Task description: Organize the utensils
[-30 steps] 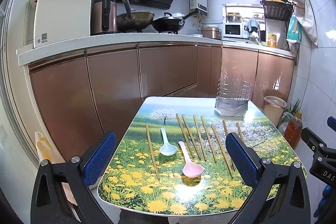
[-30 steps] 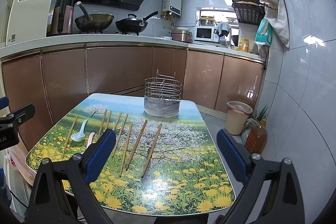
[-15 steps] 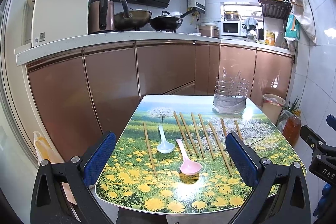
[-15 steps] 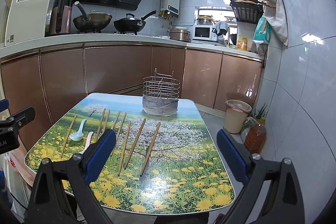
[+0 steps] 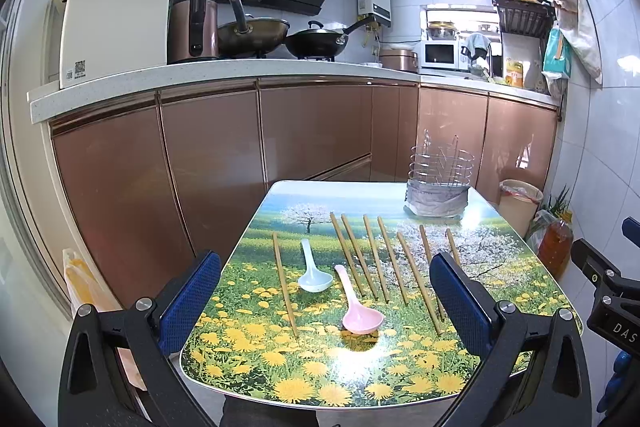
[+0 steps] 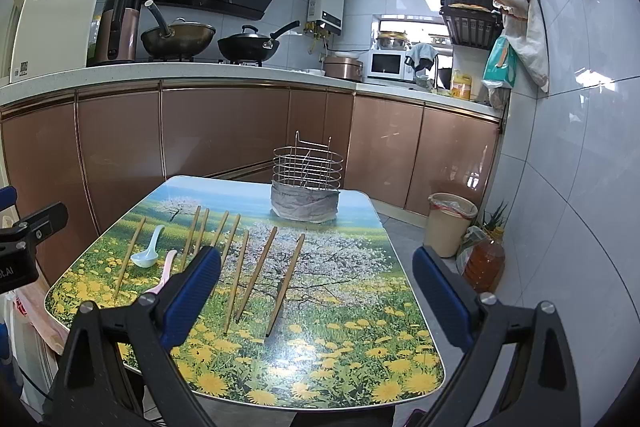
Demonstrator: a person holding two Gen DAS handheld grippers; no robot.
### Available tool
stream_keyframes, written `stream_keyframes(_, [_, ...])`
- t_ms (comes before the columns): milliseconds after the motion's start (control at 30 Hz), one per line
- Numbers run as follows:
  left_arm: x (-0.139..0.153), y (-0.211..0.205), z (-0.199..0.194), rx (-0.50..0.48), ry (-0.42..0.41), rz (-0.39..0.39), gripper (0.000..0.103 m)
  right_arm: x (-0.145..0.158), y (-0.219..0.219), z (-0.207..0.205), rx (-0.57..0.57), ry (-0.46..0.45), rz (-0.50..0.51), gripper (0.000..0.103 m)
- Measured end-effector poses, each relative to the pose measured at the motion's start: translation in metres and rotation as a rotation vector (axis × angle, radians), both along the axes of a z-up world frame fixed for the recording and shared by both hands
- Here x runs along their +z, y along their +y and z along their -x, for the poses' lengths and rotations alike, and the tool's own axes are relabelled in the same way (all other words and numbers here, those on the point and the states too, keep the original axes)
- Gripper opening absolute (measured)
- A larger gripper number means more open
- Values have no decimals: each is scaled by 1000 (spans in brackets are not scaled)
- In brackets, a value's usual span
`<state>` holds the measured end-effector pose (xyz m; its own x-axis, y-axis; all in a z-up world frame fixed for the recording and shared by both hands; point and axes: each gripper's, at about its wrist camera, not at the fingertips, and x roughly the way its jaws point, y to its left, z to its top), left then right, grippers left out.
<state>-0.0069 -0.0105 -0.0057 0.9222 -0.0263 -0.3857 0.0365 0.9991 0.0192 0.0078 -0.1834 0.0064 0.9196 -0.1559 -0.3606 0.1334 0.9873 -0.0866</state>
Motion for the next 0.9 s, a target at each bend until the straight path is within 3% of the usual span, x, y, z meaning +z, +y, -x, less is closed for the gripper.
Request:
stream_keyframes(567, [-3,1,-1,6,-9,41,103,-3,0,-2,-9,8,8,98])
stream_keyframes(900, [-4,-2,1,-2,-16,23,103,-2,0,1,-19,2,17,98])
